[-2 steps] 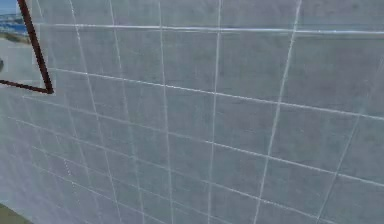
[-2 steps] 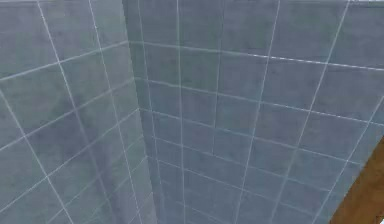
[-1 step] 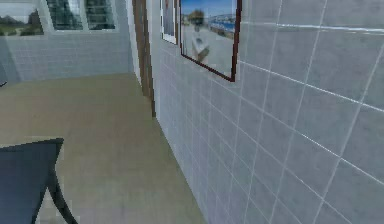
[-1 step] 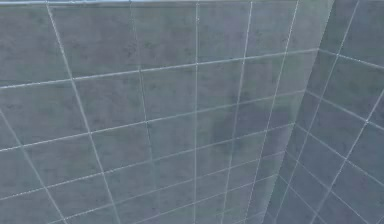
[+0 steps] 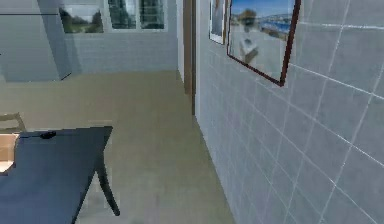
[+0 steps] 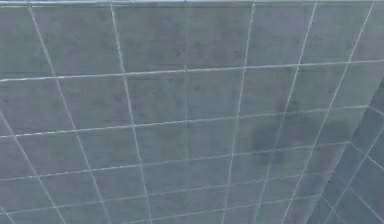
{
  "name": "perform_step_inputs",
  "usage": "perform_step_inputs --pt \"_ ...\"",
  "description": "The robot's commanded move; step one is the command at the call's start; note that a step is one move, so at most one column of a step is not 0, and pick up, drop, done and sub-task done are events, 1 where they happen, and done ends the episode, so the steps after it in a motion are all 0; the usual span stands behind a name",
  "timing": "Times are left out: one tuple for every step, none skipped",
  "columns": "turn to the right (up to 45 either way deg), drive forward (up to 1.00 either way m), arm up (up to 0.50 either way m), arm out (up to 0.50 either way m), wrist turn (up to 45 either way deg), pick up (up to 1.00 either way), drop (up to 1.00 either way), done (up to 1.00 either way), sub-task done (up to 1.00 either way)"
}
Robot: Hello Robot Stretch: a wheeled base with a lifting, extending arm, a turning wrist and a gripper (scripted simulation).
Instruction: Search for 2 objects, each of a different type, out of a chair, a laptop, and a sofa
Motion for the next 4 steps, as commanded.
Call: perform_step_inputs --pt "0.0 0.25 0.00 0.00 0.0 0.00 0.00 0.00 0.00" --pt "-9.0 0.00 0.00 0.00 0.0 0.00 0.00 0.00 0.00" --pt "0.0 1.00 0.00 0.00 0.0 0.00 0.00 0.00 0.00" --pt "-6.0 0.00 0.00 0.00 0.0 0.00 0.00 0.00 0.00"
